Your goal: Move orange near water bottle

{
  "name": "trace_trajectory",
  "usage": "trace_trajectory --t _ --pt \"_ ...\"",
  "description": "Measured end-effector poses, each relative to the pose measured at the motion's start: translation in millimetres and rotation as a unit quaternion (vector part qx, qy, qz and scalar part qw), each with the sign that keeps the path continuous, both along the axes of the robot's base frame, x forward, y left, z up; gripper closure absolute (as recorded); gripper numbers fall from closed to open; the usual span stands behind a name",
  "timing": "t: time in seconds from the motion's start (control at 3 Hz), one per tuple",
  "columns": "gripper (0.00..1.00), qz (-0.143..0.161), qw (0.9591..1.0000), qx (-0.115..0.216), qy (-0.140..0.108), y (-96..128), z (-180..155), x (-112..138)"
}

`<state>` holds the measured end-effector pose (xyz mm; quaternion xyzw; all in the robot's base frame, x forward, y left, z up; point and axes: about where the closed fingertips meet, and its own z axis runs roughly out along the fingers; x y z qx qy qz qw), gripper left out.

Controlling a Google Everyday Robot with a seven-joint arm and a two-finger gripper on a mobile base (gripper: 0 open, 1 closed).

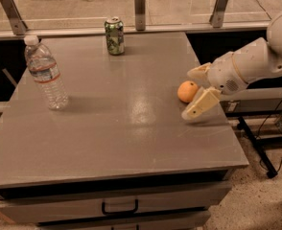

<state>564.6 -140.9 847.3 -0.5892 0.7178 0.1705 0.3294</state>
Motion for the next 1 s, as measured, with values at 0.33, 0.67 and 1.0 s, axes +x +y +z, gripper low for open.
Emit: trace_trajectory --t 0.33,0.67,1.0 --pt "0.42 0.002 0.9998 0.017 0.006 5.1 -5.4 5.5" --pt "0.65 0.006 0.9994 0.033 0.007 10.7 -0.8 5.6" --pt "0.88 0.007 0.9989 0.047 -0.005 10.3 19.2 3.9"
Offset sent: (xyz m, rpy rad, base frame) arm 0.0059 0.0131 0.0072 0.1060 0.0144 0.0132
